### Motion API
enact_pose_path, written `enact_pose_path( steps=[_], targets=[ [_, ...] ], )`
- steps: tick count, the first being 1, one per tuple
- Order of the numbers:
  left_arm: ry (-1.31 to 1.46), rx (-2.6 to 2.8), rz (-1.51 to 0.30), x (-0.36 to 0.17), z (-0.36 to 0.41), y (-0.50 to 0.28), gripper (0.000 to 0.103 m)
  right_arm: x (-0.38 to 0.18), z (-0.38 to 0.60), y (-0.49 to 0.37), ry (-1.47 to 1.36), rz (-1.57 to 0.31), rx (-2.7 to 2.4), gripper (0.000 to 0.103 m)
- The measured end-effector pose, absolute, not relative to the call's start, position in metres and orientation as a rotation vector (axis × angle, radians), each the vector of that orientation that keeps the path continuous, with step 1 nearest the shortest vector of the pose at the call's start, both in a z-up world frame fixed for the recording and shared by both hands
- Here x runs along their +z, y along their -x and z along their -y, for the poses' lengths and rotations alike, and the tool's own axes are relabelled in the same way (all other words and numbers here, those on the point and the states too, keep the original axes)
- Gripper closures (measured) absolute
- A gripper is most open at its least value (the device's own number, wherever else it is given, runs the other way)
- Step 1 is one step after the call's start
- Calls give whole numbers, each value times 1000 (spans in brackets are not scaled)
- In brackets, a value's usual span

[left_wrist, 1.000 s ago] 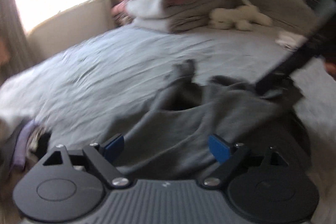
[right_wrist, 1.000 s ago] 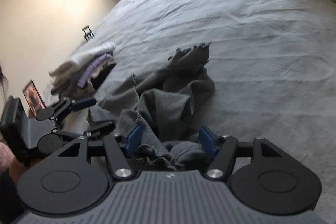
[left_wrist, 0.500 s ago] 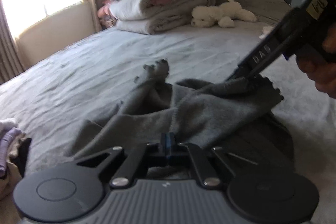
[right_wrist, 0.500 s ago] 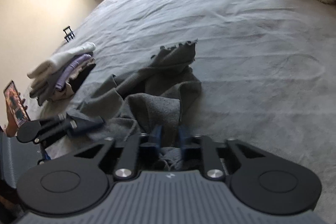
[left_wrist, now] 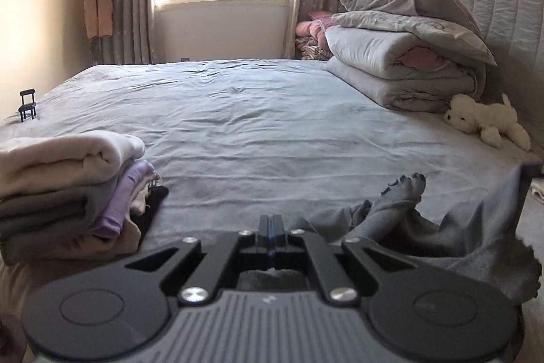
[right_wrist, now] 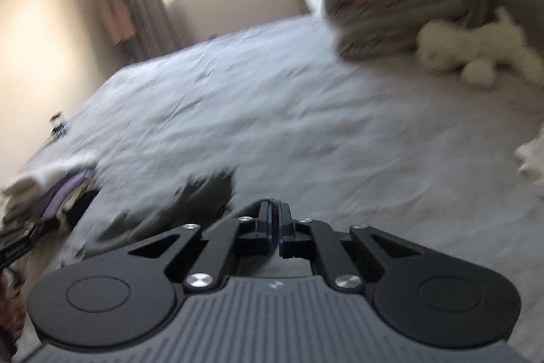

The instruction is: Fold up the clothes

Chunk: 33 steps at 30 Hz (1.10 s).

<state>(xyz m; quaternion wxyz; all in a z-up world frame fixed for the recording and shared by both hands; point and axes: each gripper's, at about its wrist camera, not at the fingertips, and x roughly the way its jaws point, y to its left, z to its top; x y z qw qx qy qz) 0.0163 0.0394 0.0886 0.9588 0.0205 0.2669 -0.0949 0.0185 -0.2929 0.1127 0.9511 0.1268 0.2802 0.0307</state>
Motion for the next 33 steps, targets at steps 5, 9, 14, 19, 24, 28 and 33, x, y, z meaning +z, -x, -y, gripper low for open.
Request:
enact_pose_path(
  steps=[5, 9, 14, 19, 24, 28, 33],
  targets=[
    [-94, -309, -598, 79, -16, -13, 58, 111, 301, -21, -232, -575, 39, 98],
    [-137, -397, -604, 72, 2, -9, 45, 102, 301, -30, -230, -623, 44, 98],
    [-219, -489, -580, 67, 25, 0, 26, 109, 303, -23, -254, -571, 23, 98],
    [-283, -582, -561, 59, 46, 8, 26, 109, 307, -24, -275, -567, 17, 98],
    [-371, -621, -535, 50, 69, 17, 39, 105, 299, -28, -259, -598, 66, 98],
    [-326, -605, -618, 45, 71, 7, 103, 97, 286, -31, -198, -645, 111, 94],
    [-213, -522, -596, 63, 41, -1, 103, 85, 279, -36, -143, -696, 115, 88]
  ],
)
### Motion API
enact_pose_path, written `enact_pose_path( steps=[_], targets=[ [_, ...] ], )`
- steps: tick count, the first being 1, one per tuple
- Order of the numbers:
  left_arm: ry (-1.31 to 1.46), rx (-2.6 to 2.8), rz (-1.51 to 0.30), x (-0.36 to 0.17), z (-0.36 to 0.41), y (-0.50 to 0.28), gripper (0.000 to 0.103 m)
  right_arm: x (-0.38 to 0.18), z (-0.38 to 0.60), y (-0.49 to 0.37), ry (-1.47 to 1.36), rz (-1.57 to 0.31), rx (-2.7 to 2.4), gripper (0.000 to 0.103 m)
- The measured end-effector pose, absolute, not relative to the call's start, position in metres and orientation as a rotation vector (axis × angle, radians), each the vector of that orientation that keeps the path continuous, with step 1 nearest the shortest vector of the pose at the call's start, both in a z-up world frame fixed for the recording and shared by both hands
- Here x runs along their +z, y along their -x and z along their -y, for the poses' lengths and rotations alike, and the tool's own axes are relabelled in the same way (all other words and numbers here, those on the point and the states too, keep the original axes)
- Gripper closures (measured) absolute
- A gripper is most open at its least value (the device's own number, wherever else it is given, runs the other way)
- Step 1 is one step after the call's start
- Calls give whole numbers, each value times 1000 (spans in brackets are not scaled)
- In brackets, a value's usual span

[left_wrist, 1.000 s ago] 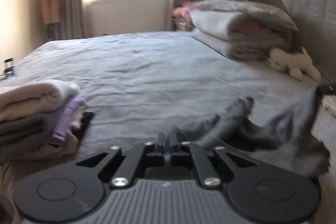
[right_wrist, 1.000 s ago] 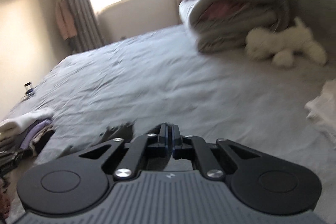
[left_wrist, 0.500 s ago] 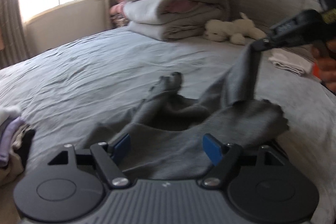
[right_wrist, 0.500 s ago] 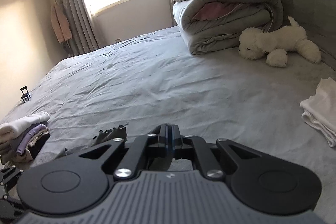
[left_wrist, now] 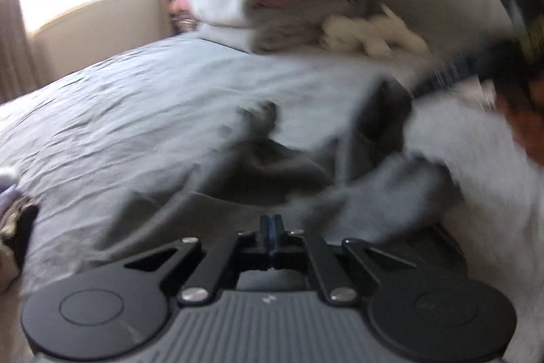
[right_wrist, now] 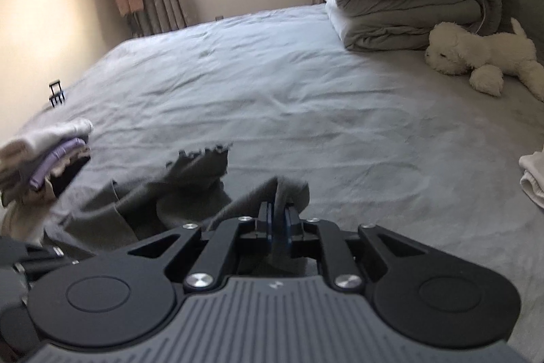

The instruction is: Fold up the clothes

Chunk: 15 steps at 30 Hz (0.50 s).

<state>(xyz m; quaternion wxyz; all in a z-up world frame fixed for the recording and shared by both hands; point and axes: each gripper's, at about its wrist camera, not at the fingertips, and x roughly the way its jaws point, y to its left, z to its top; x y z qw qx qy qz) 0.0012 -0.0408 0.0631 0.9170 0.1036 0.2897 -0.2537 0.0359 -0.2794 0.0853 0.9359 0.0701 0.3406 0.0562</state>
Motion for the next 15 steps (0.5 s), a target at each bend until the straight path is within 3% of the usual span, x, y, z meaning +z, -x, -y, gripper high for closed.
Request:
enact_pose_path(
  steps=[1, 2, 4, 7, 9, 13, 15],
  targets=[
    [-183, -502, -587, 69, 32, -3, 103, 83, 280, -37, -137, -704, 102, 81],
    [-167, -493, -584, 71, 25, -4, 103, 80, 281, -39, -131, -712, 88, 66],
    [-162, -506, -606, 70, 18, -7, 102, 77, 283, -40, -127, -707, 65, 45],
    [-175, -535, -644, 60, 24, -7, 88, 76, 284, -43, -140, -703, 53, 40],
    [-197, -566, -652, 55, 31, -4, 62, 74, 285, -45, -160, -715, 48, 37],
    [-252, -621, -628, 51, 46, 5, 46, 69, 290, -49, -196, -747, 35, 36],
    [-277, -619, -602, 51, 51, 9, 31, 67, 293, -50, -218, -753, 24, 34]
  ],
)
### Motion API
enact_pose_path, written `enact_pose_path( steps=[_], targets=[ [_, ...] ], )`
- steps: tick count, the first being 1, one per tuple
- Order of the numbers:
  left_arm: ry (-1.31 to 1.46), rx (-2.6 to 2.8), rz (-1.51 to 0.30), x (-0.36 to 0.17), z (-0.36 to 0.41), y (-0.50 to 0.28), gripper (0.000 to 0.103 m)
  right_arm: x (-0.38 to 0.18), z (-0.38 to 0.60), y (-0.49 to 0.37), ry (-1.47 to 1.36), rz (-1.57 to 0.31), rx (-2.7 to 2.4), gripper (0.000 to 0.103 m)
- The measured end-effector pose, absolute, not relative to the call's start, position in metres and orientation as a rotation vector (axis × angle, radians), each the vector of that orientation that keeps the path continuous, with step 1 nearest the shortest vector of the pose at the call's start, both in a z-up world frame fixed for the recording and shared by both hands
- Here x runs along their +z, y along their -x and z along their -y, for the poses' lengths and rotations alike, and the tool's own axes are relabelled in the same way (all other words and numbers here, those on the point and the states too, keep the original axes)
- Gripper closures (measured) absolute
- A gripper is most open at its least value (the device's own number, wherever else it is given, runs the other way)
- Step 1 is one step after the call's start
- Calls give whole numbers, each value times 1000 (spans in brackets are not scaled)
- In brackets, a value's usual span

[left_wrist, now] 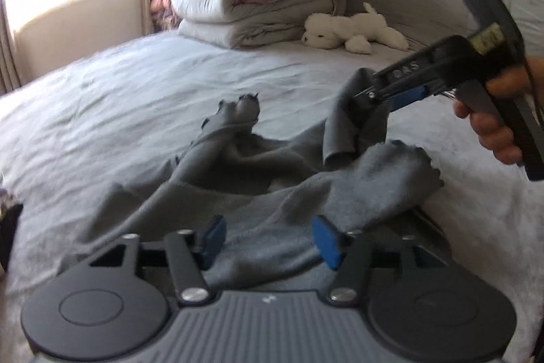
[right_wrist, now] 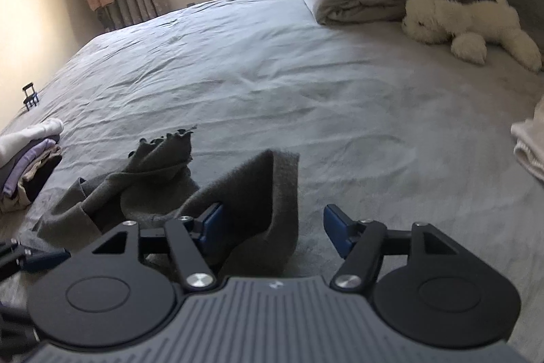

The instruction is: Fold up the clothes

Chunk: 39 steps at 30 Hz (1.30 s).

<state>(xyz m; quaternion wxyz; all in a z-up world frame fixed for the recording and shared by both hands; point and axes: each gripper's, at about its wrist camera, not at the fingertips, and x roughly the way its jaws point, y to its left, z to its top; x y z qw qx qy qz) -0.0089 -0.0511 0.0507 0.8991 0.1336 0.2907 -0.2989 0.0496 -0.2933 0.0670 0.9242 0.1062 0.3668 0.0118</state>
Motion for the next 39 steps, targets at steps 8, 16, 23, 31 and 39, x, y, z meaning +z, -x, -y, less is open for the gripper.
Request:
enact_pose_path(
  steps=[8, 16, 23, 31, 39],
  targets=[
    [-265, -622, -599, 41, 58, 1, 34, 59, 300, -58, -300, -781, 13, 27],
    [-209, -606, -588, 58, 44, 0, 101, 44, 280, -84, -284, -810, 58, 59],
    [-68, -330, -547, 87, -10, -20, 101, 87, 272, -66, -91, -553, -71, 97],
    [110, -156, -534, 92, -40, -34, 101, 145, 320, -10, 2, -115, -475, 98],
    [178, -61, -561, 84, -55, -46, 101, 120, 367, -24, -62, -324, -532, 98]
  ],
)
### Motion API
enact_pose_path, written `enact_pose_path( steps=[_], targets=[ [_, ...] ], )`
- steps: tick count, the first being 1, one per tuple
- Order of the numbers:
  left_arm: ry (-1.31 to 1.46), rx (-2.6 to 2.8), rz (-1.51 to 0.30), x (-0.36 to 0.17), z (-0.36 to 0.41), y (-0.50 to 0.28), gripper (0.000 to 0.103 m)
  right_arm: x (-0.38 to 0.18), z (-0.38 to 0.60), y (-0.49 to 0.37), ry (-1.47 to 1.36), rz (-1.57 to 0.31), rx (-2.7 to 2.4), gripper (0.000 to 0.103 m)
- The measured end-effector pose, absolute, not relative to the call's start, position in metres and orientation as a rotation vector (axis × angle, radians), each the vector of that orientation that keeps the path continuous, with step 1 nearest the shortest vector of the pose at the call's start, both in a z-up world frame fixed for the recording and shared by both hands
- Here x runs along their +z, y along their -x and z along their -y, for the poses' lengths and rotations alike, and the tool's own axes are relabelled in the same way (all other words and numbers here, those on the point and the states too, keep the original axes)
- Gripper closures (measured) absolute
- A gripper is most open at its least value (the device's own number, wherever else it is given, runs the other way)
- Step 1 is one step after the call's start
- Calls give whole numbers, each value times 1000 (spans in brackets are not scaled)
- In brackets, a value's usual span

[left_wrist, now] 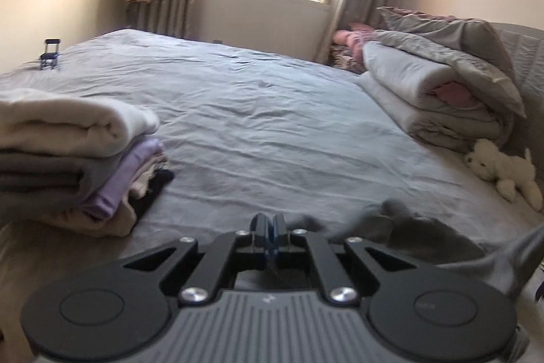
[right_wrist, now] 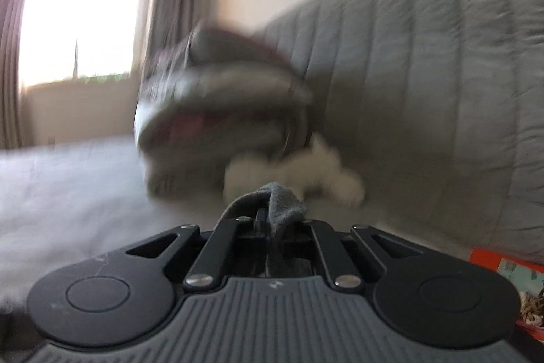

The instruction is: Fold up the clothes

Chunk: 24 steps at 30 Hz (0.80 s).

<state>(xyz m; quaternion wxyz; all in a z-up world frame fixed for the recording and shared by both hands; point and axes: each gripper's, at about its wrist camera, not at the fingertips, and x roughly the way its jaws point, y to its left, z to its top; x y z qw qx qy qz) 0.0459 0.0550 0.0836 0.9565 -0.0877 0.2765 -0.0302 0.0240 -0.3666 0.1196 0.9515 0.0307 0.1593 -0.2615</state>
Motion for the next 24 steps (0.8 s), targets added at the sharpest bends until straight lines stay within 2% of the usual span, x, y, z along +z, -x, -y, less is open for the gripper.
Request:
enact_pose_path(
  steps=[2, 5, 9, 11, 15, 17, 22, 24],
  targets=[
    [182, -44, -559, 83, -59, -47, 101, 110, 369, -32, -102, -409, -479, 97],
    [200, -26, -513, 91, -66, -46, 101, 111, 366, -30, -142, -404, -445, 98],
    [216, -20, -470, 101, -76, -48, 101, 132, 359, -3, -163, -182, -427, 97],
    [213, -15, -503, 97, -76, -53, 101, 135, 353, -4, -138, -182, -424, 97],
    [170, 19, -549, 85, -71, -60, 101, 109, 355, -37, -69, -414, -452, 97],
    [188, 46, -533, 88, -78, -59, 101, 102, 366, -40, -153, -459, -450, 97],
    [189, 70, -501, 99, -87, -55, 101, 128, 370, -9, -206, -210, -442, 97],
    [158, 52, -529, 94, -81, -58, 98, 129, 366, -12, -156, -240, -448, 97]
  ],
)
